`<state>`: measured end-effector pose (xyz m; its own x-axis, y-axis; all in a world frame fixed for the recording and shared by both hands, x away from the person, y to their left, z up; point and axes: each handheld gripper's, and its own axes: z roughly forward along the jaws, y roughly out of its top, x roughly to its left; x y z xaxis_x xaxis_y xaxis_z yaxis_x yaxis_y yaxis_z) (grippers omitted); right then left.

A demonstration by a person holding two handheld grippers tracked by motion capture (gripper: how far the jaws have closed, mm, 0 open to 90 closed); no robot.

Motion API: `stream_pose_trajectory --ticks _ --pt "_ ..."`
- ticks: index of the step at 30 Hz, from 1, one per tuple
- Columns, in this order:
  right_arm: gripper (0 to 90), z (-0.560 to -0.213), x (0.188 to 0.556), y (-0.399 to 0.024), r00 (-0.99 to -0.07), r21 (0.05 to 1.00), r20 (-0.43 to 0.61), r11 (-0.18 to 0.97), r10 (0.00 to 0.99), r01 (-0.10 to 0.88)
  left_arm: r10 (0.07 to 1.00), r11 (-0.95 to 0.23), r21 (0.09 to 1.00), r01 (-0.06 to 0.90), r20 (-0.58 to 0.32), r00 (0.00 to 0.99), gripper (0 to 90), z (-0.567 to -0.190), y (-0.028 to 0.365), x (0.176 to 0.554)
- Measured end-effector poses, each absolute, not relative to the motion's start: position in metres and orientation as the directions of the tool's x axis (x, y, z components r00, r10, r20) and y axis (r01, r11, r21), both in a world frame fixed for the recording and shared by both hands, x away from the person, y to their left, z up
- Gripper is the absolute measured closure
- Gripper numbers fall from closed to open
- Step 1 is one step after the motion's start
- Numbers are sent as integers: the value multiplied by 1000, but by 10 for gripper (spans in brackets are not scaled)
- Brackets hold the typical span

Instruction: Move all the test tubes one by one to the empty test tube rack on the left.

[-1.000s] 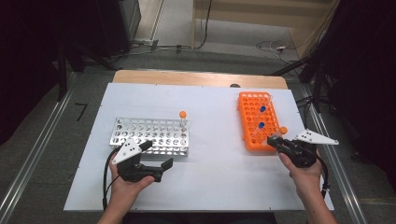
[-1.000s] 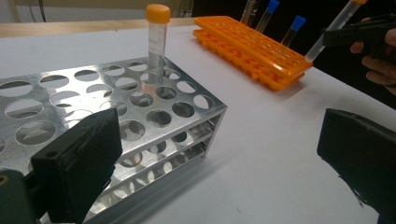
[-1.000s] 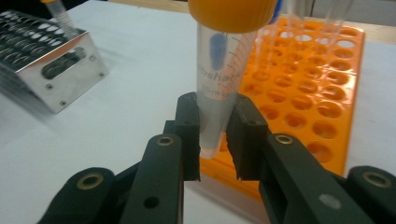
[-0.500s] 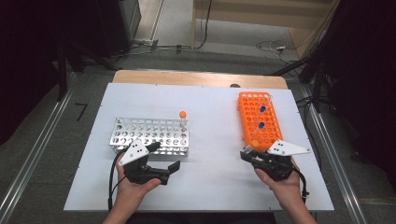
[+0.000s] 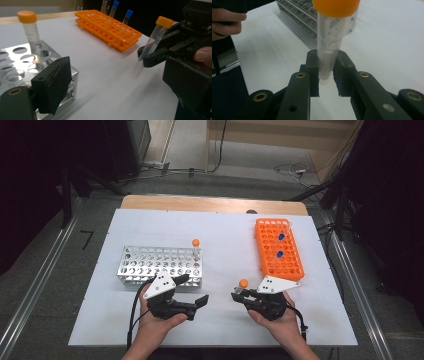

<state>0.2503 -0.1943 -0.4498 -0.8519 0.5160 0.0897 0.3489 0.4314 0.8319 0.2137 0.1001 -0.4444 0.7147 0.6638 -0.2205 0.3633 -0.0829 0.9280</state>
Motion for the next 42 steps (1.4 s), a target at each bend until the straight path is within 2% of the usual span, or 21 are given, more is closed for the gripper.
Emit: stream_pose_trajectory --ticks 5,10,25,33,39,42 --pt "731 -452 246 -181 -869 828 87 449 487 335 625 -98 934 345 -212 752 197 -442 89 213" --pt "731 -454 242 -169 -886 819 79 477 458 319 580 -112 937 332 -210 787 369 -441 81 212" --pt "731 -454 233 -148 -915 803 78 519 395 292 518 -205 927 315 -171 838 694 -445 64 211" --pt "731 -455 234 -147 -917 800 87 521 390 297 540 -237 929 283 -117 834 744 -445 64 211" --pt "720 -457 235 -149 -916 809 82 510 392 291 551 -216 936 279 -119 826 754 -446 65 211" --pt "614 -456 235 -154 -915 824 75 491 397 281 568 -202 938 281 -122 814 754 -445 69 212"
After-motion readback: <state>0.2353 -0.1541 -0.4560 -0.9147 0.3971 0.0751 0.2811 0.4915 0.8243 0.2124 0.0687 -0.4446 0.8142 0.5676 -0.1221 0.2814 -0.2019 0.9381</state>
